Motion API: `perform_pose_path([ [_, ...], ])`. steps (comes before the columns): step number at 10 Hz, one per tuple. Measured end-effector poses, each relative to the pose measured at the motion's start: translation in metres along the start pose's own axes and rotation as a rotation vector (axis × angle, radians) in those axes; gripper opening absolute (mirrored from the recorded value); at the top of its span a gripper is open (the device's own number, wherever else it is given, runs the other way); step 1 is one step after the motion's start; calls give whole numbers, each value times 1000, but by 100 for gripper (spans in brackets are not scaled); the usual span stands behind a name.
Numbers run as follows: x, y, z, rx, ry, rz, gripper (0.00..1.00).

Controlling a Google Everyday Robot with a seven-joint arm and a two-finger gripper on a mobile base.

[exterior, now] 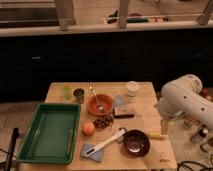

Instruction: Place banana in paper cup

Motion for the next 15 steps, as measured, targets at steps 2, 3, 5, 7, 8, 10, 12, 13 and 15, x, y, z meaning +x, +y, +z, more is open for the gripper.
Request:
perform_pose_path([
  [2, -4, 10, 6, 9, -13, -5, 80],
  [3, -7, 19, 9, 23, -14, -6, 80],
  [5, -11, 33, 16, 27, -17, -15, 80],
  [7, -14, 44, 27, 12, -31, -16, 80],
  [8, -14, 46, 31, 3, -44, -13, 80],
  [10, -14, 55, 45, -22, -75, -6, 80],
  [12, -13, 61, 57, -32, -101, 8, 80],
  [13, -12, 63, 65, -37, -134, 28, 80],
  [15, -8, 67, 75, -47, -172, 62, 80],
])
